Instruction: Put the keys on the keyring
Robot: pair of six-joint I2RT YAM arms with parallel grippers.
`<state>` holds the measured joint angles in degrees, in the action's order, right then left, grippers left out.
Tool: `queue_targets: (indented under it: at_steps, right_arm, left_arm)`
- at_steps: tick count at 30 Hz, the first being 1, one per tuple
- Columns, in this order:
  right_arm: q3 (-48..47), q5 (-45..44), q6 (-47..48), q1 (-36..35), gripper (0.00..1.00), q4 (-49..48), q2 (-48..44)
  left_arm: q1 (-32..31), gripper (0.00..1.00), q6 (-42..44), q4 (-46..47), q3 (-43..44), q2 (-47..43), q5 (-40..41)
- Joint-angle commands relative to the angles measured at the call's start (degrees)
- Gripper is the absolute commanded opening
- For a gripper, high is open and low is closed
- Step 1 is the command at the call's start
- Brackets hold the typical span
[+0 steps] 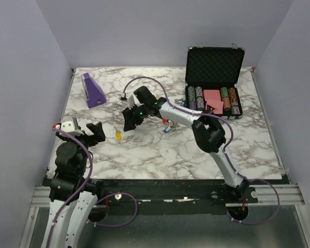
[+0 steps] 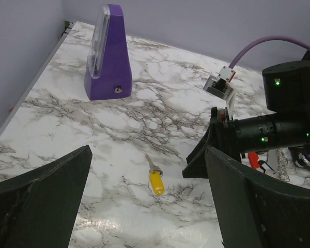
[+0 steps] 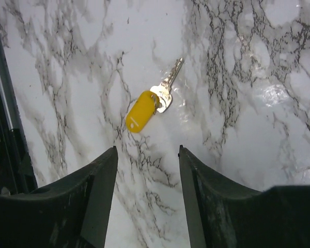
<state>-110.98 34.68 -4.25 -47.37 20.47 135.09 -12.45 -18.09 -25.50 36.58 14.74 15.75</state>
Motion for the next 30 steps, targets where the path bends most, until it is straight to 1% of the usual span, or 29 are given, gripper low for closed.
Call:
queue_targets:
  at_steps: [1,4,16,25,30]
  right_arm:
    - [-6.5,-1.5,-3.3,-1.6,0.57,2.9,5.1]
    - [-8.5,-1.4,-3.5,-2.3,0.53,3.7,7.7]
    - [-13.9,-1.2,-3.8,-2.5,0.50,5.2,13.1]
    - [-17.0,1.6,-5.2,-2.5,0.43,5.6,15.8]
    - [-17.0,2.1,-5.2,-2.5,0.38,5.8,16.2]
  left_arm:
    - [0.1,0.99,1.8,1.2,-0.4,0.5,0.5]
    - [0.2,0.99,1.9,1.4,-0.4,0.5,-0.4]
    - [0.4,0.99,1.9,1.5,-0.2,0.8,-2.1]
    - [0.4,0.99,1.9,1.5,-0.3,0.9,-2.2]
    - [0.4,0.99,2.0,1.5,-0.3,0.9,-2.3]
